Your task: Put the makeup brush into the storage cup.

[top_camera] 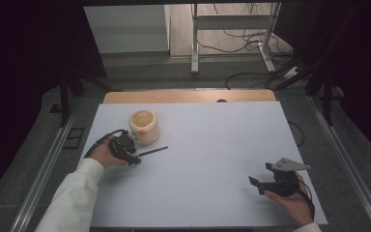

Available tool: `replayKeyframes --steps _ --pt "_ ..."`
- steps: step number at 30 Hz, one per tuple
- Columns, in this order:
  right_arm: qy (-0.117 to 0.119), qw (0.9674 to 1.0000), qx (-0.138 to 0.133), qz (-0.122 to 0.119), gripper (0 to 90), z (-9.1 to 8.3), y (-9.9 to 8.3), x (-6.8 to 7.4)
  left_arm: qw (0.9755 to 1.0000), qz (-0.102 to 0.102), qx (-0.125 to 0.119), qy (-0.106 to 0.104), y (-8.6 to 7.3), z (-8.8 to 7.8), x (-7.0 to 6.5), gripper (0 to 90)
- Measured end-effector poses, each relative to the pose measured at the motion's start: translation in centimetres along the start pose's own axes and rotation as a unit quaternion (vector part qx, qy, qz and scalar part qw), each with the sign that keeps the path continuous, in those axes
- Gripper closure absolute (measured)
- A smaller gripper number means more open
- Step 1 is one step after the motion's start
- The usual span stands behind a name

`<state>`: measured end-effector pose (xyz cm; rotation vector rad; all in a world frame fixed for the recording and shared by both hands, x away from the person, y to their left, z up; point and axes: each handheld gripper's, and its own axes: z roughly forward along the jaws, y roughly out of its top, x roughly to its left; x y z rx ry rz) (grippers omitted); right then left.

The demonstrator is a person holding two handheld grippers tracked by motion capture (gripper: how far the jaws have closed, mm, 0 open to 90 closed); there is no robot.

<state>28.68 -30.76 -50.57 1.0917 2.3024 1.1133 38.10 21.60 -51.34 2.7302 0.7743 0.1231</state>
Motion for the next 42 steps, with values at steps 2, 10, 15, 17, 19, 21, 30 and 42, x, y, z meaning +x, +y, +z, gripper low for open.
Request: replayKeyframes --steps 2,10,15,17,19,21,30,42 --pt "0.000 1.0000 0.000 0.000 15.4 0.0 0.0 0.0 0.9999 0.003 0.010 -0.007 0.3 0.0 0.1 51.6" --pt "0.000 1.0000 0.001 -0.001 15.4 0.0 0.0 0.0 0.9995 0.008 0.013 -0.027 0.4 0.0 0.2 64.6" --pt "0.001 1.0000 0.000 -0.001 15.5 -0.1 0.0 0.0 0.9989 0.014 0.019 -0.041 0.6 -0.1 0.5 71.3" --pt "0.000 1.0000 0.000 -0.001 15.5 -0.1 0.0 0.0 0.9987 0.013 0.024 -0.043 0.7 -0.1 0.6 75.3" --pt "0.001 1.0000 -0.001 -0.001 15.5 -0.1 0.0 0.0 0.9984 0.012 0.027 -0.047 0.9 0.0 0.7 79.4" --pt "0.000 1.0000 -0.001 -0.001 15.5 -0.1 0.0 -0.1 0.9981 0.010 0.029 -0.053 0.9 0.0 0.8 82.6" --pt "-0.002 1.0000 -0.002 0.000 15.6 -0.2 0.0 -0.1 0.9983 0.013 0.032 -0.048 1.0 -0.1 0.6 84.6" --pt "-0.002 1.0000 -0.003 0.001 15.7 -0.3 0.0 -0.1 0.9988 0.026 0.031 -0.028 1.3 -0.5 -0.3 84.7"
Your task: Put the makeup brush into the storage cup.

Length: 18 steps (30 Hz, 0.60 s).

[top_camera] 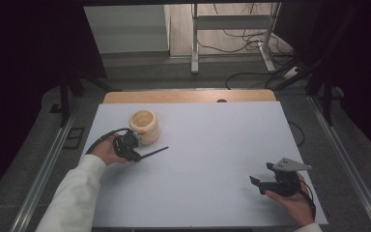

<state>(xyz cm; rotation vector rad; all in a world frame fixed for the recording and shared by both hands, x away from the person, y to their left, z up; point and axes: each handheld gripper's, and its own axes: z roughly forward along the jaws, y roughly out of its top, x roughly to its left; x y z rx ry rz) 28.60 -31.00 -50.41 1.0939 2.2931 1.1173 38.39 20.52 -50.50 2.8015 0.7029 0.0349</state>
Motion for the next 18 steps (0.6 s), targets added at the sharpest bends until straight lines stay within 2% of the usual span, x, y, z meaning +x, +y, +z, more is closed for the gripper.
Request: replayKeyframes --steps 10,18 --pt "-0.001 1.0000 -0.001 -0.001 15.8 0.0 0.0 0.0 0.9997 0.003 -0.021 0.013 -0.1 -1.1 -0.8 84.6" --pt "-0.001 1.0000 -0.001 -0.002 15.8 0.0 0.1 0.1 0.9991 0.001 -0.037 0.022 -0.1 -1.8 -1.9 84.6"
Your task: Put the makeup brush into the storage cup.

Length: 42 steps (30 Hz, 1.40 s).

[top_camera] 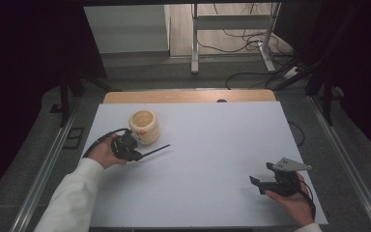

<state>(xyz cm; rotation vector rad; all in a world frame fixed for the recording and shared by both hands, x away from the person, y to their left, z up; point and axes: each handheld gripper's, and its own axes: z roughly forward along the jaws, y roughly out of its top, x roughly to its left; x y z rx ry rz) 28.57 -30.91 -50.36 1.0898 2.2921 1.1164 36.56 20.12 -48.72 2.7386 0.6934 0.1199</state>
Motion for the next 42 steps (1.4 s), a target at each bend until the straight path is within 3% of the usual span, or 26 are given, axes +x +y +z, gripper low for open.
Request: replayKeyframes --steps 21,42 --pt "0.000 1.0000 0.002 0.000 15.8 0.0 0.0 0.1 0.9995 -0.025 -0.014 0.009 -0.1 -0.4 -1.2 84.7" --pt "-0.001 1.0000 0.001 -0.001 15.8 0.0 0.0 0.1 0.9985 -0.016 -0.053 0.005 0.5 -0.9 -3.5 84.6"
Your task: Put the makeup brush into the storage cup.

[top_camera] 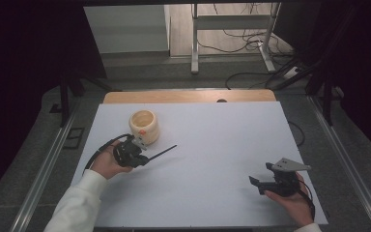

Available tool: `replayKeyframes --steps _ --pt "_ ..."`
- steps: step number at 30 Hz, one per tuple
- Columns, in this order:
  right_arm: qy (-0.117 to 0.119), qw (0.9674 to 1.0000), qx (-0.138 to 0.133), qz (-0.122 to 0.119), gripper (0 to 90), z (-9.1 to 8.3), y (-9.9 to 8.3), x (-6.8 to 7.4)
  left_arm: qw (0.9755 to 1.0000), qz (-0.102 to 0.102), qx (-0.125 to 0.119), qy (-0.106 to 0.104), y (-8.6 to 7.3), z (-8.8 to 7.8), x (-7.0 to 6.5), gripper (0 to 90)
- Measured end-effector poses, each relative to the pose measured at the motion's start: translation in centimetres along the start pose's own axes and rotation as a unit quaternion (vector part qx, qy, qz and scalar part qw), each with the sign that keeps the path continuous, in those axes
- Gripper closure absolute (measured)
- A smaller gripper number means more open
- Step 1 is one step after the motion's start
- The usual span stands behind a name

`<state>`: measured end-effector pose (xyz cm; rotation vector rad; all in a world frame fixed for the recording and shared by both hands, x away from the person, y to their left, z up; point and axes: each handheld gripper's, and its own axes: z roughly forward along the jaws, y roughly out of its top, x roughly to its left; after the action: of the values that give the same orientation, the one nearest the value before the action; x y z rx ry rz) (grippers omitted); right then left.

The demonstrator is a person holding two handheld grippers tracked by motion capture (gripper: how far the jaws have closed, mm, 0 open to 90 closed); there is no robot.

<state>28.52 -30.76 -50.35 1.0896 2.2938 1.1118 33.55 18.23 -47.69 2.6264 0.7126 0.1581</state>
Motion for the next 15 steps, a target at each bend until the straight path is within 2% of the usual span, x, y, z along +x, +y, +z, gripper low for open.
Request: replayKeyframes --steps 15 --pt "0.000 1.0000 0.001 0.000 15.8 0.05 -0.01 0.05 0.9999 -0.012 -0.012 -0.003 0.00 0.33 -0.76 84.6"
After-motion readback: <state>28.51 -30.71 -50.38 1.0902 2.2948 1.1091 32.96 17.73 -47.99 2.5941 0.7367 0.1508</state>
